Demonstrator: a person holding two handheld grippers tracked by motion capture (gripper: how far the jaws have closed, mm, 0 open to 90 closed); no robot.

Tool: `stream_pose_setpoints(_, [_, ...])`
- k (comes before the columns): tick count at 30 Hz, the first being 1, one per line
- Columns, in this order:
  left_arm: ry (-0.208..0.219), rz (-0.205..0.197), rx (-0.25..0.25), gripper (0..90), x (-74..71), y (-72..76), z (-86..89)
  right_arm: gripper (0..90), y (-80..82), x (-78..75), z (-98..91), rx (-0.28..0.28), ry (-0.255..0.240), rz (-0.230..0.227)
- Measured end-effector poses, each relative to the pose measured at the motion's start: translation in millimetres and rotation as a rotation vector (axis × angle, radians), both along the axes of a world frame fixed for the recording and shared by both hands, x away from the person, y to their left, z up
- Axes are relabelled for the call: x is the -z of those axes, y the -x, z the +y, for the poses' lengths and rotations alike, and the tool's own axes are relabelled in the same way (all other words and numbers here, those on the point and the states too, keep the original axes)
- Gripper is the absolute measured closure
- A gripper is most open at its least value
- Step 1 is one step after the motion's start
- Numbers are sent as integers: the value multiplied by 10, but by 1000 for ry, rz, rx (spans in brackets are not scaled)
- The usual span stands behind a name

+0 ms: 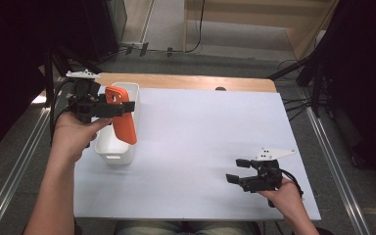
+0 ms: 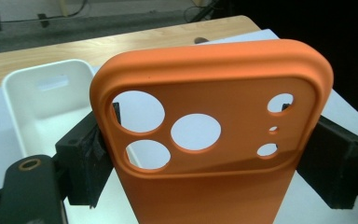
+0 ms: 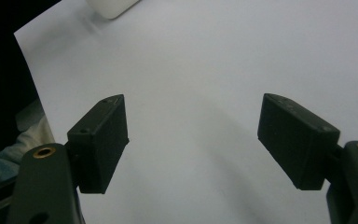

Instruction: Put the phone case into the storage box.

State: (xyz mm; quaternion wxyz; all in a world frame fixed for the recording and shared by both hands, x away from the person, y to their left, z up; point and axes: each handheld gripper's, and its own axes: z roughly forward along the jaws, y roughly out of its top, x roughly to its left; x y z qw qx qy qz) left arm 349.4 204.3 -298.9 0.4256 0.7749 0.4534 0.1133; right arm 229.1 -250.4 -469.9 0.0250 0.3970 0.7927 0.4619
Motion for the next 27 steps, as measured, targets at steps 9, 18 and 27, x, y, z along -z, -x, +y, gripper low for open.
stream_pose_setpoints(9, [9, -13, -61, 146, 35, -46, 94, 232, -2, 1, 0, 0, 5, -2])
stream_pose_setpoints(18, [6, -42, -143, 146, 90, -71, 133, 232, -10, -4, 8, 0, 2, -3])
stream_pose_setpoints(27, [-13, -49, -190, 146, 174, -217, 101, 232, -14, -12, 12, -7, -1, -7])
